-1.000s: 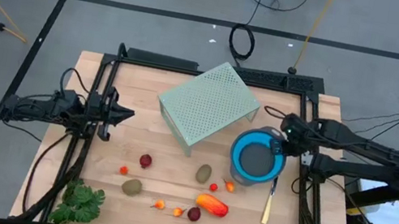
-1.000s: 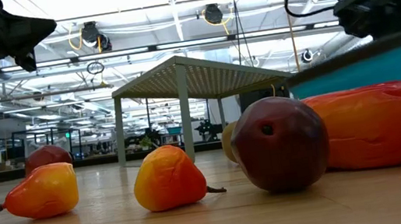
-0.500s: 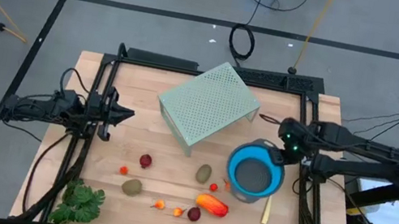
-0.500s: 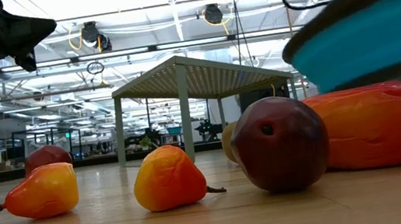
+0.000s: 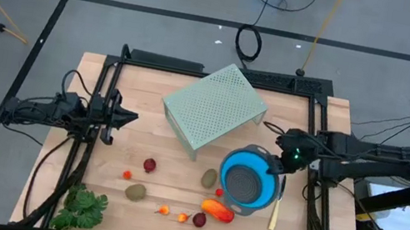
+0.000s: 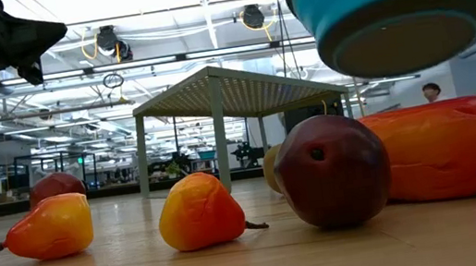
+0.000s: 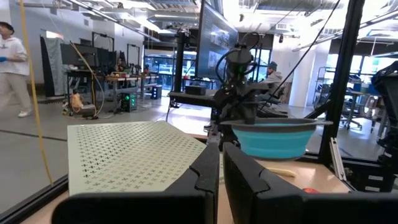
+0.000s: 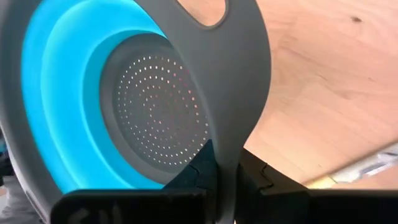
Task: Pick & Place Fruit
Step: Put the blue strainer bowl on the shelf
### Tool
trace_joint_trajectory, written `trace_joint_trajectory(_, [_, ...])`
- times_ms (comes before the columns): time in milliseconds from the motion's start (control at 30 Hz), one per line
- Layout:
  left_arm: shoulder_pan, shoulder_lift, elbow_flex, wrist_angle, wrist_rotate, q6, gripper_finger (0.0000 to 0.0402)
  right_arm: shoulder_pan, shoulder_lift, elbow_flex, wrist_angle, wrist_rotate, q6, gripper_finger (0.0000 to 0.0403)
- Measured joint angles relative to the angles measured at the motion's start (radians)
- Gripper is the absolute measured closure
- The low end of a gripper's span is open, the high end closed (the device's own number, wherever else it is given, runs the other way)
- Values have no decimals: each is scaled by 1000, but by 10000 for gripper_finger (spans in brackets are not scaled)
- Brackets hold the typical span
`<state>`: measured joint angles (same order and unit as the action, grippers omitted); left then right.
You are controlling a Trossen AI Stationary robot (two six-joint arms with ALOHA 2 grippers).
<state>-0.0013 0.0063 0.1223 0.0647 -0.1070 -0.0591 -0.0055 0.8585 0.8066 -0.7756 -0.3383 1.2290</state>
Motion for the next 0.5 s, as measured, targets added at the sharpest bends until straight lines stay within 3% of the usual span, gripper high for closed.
trace_joint_trajectory(500, [0,0,0,0,-17,12,380,178,9,89,55,207,136,393])
